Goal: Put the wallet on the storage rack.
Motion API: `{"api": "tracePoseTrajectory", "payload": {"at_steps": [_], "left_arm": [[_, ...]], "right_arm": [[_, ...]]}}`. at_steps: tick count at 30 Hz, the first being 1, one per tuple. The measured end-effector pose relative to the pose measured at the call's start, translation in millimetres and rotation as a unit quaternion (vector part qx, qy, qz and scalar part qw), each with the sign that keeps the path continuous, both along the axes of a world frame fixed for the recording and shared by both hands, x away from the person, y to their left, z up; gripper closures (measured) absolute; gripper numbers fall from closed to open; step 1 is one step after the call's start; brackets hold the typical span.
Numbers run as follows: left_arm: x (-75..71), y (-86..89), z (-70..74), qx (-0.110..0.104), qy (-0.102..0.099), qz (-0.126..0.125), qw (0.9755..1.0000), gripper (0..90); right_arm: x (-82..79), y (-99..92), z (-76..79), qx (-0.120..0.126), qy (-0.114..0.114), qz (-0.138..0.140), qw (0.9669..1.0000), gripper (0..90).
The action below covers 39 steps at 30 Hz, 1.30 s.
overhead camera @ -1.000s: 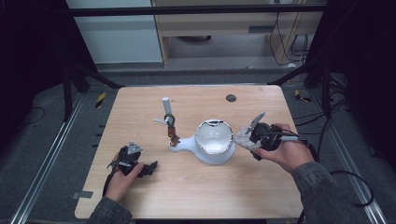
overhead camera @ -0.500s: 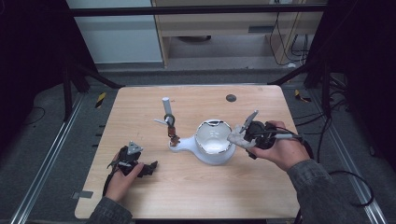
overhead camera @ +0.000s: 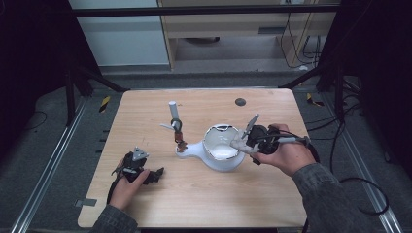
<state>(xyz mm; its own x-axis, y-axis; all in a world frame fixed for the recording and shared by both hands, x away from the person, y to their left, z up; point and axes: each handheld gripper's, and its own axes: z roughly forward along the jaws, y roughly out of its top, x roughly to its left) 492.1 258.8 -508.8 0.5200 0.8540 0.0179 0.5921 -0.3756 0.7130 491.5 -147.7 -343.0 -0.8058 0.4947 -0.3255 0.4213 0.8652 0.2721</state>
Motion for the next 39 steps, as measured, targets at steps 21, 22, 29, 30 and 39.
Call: {"api": "tracePoseTrajectory", "payload": {"at_steps": [21, 22, 29, 30, 39], "left_arm": [[0.0, -0.3, 0.0, 0.0, 0.0, -0.001, 1.0, 0.0], [0.0, -0.3, 0.0, 0.0, 0.0, -0.001, 1.0, 0.0], [-0.1, -0.5, 0.0, 0.0, 0.0, -0.002, 1.0, 0.0], [-0.1, -0.5, 0.0, 0.0, 0.0, -0.002, 1.0, 0.0], [-0.1, -0.6, 0.1, 0.001, 0.0, -0.002, 1.0, 0.0]], "right_arm": [[7.6, 31.7, -8.7, -0.014, 0.008, 0.024, 0.9996, 31.0], [8.4, 33.9, -9.6, -0.016, 0.009, 0.028, 0.9994, 30.9], [9.5, 40.1, -10.7, -0.02, 0.013, 0.029, 0.9993, 30.9], [10.5, 41.3, -10.2, -0.021, 0.011, 0.034, 0.9991, 30.9], [11.3, 49.9, -12.1, -0.026, 0.017, 0.038, 0.9988, 31.0]]}}
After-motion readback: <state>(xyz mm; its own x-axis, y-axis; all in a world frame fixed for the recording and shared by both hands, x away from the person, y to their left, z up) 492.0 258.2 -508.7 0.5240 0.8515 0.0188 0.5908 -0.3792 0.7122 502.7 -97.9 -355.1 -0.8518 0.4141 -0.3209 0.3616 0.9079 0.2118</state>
